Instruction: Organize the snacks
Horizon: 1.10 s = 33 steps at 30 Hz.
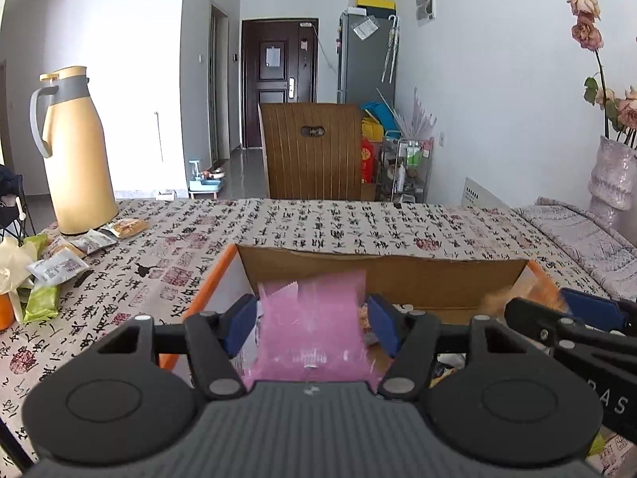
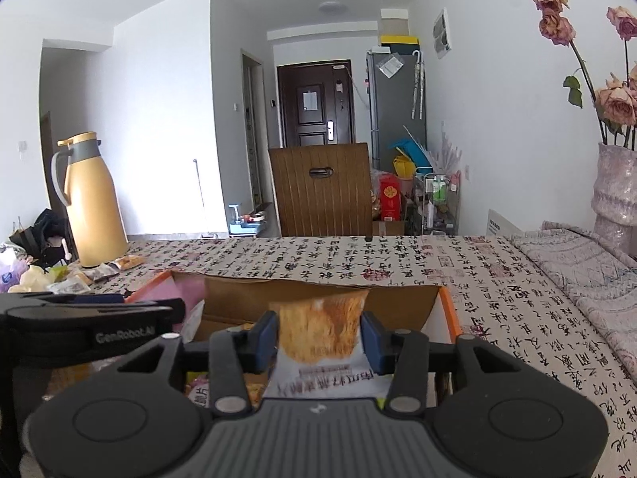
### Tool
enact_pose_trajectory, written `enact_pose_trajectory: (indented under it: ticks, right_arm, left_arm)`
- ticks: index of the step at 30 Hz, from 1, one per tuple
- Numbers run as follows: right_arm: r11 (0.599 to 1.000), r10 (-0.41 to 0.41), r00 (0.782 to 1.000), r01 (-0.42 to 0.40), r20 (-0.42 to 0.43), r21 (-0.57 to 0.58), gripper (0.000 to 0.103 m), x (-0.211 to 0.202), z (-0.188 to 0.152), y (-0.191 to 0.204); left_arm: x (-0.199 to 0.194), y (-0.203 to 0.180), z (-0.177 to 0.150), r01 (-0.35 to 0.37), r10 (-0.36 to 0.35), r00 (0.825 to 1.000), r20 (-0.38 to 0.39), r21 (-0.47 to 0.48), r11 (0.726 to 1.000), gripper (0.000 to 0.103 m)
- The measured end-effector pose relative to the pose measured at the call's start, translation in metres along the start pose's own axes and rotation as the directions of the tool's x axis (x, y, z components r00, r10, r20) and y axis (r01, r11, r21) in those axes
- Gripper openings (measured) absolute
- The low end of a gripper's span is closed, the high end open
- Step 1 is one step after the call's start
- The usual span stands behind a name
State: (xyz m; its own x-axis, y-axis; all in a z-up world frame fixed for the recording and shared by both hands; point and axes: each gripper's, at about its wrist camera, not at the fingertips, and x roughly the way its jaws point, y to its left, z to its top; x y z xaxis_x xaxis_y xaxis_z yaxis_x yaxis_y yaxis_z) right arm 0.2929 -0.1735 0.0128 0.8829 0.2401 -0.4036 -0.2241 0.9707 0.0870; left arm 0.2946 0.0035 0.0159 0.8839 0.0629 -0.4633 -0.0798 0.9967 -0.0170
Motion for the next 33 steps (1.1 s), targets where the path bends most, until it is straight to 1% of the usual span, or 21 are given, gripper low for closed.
enact_pose_trajectory:
  ticks: [1,2,3,5,8,13,19,22,24,28,33]
  right_arm:
    - [1.000,-0.001,1.000,0.001,0.003,0.006,0.069,0.000,0.000,-0.001]
    - [1.000,-0.004,1.000,0.004,0.011,0.012,0.090,-0.002,0.000,-0.002]
    - [1.000,-0.008,1.000,0.008,0.022,0.018,0.102,-0.004,0.001,-0.003]
    - [1.000,-0.013,0.999,0.012,0.044,0.022,0.103,-0.010,0.002,-0.004]
    - [1.000,-0.016,0.999,0.015,0.052,0.025,0.103,-0.012,0.004,-0.005]
    - [0.999,-0.025,0.997,0.023,0.070,0.028,0.103,-0.022,0.011,-0.005]
    - [0.999,-0.032,0.995,0.030,0.090,0.020,0.103,-0.045,0.015,-0.004]
    - [0.999,-0.028,0.995,0.026,0.094,0.022,0.103,-0.062,0.011,-0.003]
    - [1.000,-0.018,0.995,0.015,0.095,0.026,0.103,-0.074,0.007,-0.004]
    - [1.000,-0.011,0.996,0.009,0.086,0.028,0.103,-0.096,-0.002,-0.004]
    - [1.000,-0.008,0.998,0.007,0.063,0.026,0.103,-0.121,-0.020,-0.006]
  left_arm:
    - [-0.002,0.000,0.000,-0.007,0.007,1.000,0.011,-0.003,1.000,0.082]
    - [-0.003,0.000,0.001,-0.018,0.018,1.000,0.021,-0.005,1.000,0.093]
    - [-0.005,0.000,0.001,-0.036,0.037,0.999,0.034,-0.007,0.999,0.103]
    - [-0.009,0.000,0.002,-0.048,0.048,0.997,0.056,-0.009,0.999,0.103]
    - [-0.014,-0.002,0.005,-0.044,0.045,0.997,0.066,-0.005,0.999,0.103]
    - [-0.022,-0.005,0.008,-0.039,0.039,0.997,0.067,0.002,0.999,0.103]
    - [-0.049,-0.004,0.007,-0.032,0.031,0.995,0.095,0.006,0.999,0.103]
    - [-0.064,-0.001,0.003,-0.024,0.025,0.995,0.097,-0.005,1.000,0.103]
    - [-0.075,0.002,-0.003,-0.039,0.039,0.995,0.093,-0.008,0.999,0.103]
    - [-0.094,0.010,-0.013,-0.037,0.038,0.996,0.079,-0.014,0.999,0.103]
    - [-0.120,0.021,-0.033,0.006,-0.004,0.998,0.055,-0.031,0.999,0.103]
